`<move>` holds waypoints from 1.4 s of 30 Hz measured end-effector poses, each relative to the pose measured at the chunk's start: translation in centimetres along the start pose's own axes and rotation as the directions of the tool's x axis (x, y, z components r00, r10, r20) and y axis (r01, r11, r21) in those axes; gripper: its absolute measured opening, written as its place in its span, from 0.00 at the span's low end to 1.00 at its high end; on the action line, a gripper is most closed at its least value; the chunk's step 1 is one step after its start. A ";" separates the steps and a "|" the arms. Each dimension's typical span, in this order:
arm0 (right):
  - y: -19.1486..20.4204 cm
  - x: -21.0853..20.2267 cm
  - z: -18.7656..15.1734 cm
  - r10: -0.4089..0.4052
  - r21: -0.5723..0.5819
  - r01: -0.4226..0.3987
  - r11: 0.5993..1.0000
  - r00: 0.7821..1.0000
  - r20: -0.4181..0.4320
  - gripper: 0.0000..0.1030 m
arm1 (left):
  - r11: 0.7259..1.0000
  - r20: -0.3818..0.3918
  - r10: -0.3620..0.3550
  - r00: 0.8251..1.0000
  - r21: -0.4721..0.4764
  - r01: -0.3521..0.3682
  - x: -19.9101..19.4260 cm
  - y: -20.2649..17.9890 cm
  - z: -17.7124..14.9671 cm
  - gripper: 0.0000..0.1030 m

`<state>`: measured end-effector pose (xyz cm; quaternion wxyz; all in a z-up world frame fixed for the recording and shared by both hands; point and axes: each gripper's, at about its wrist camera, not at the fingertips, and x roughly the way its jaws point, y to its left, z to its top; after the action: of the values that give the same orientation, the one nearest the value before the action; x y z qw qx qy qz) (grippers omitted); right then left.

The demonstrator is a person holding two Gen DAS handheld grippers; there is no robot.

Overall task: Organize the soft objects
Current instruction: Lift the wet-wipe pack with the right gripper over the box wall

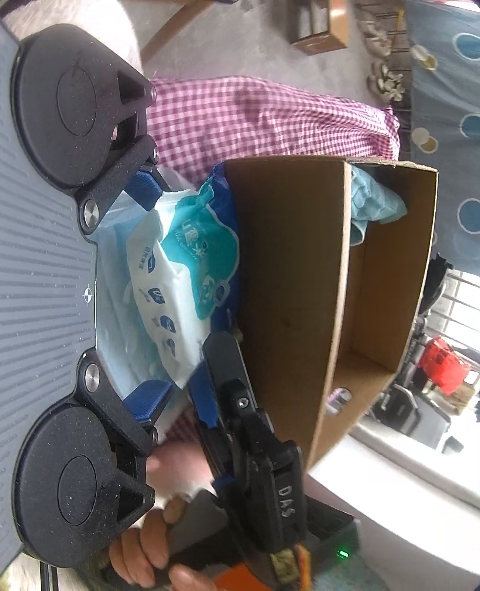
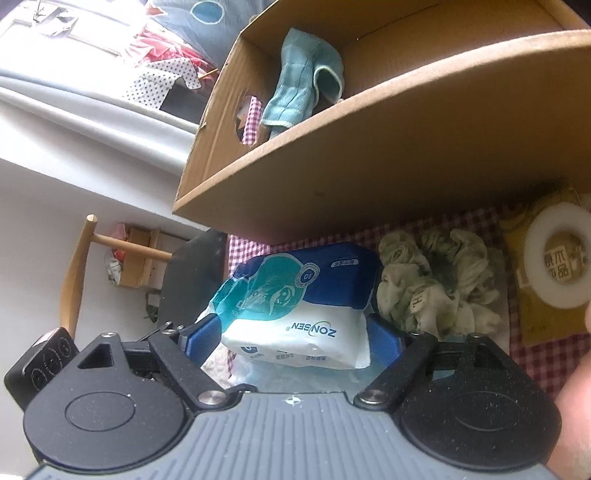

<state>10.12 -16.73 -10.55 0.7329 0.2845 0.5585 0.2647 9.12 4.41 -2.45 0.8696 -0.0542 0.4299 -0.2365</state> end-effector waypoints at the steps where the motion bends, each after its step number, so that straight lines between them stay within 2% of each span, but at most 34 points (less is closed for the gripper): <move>1: 0.0 0.1 0.0 -0.006 -0.004 0.006 1.000 1.000 0.005 0.81 | 1.000 -0.008 0.017 1.000 0.013 -0.017 0.3 -0.1 0.0 0.92; 7: -0.7 0.6 0.6 -0.003 0.036 0.002 0.999 1.000 0.024 0.79 | 0.997 -0.025 0.071 0.997 0.034 -0.070 1.2 0.0 0.1 0.88; 18: -1.4 2.2 1.3 0.007 0.098 -0.011 0.995 0.999 0.036 0.79 | 0.992 -0.022 0.119 0.993 0.050 -0.118 2.3 0.5 0.9 0.88; 21: -1.5 2.6 1.3 0.010 0.102 -0.015 0.995 0.999 0.047 0.72 | 0.991 -0.010 0.123 0.992 0.059 -0.122 2.4 0.5 0.9 0.89; 22: -1.5 2.5 1.3 0.006 0.098 -0.011 0.995 0.999 0.051 0.65 | 0.991 -0.003 0.121 0.993 0.061 -0.120 2.2 0.4 0.9 0.89; 29: -0.2 1.6 0.5 0.009 0.025 -0.012 1.000 0.996 0.089 0.51 | 0.985 0.048 0.147 0.988 0.082 -0.150 0.4 -0.4 1.0 0.89; 34: 0.8 0.7 0.1 0.018 -0.019 -0.016 1.000 0.994 0.109 0.50 | 0.982 0.085 0.162 0.983 0.086 -0.170 -1.4 -1.2 1.0 0.89; 42: 3.0 -1.1 -1.3 0.097 -0.075 -0.088 0.993 0.989 0.113 0.50 | 0.964 0.170 0.209 0.963 0.129 -0.232 -5.2 -3.8 1.8 0.89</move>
<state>8.42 -15.26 -7.93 0.7608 0.2991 0.4912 0.3008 6.40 3.26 3.54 0.9230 0.0402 0.3457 -0.1643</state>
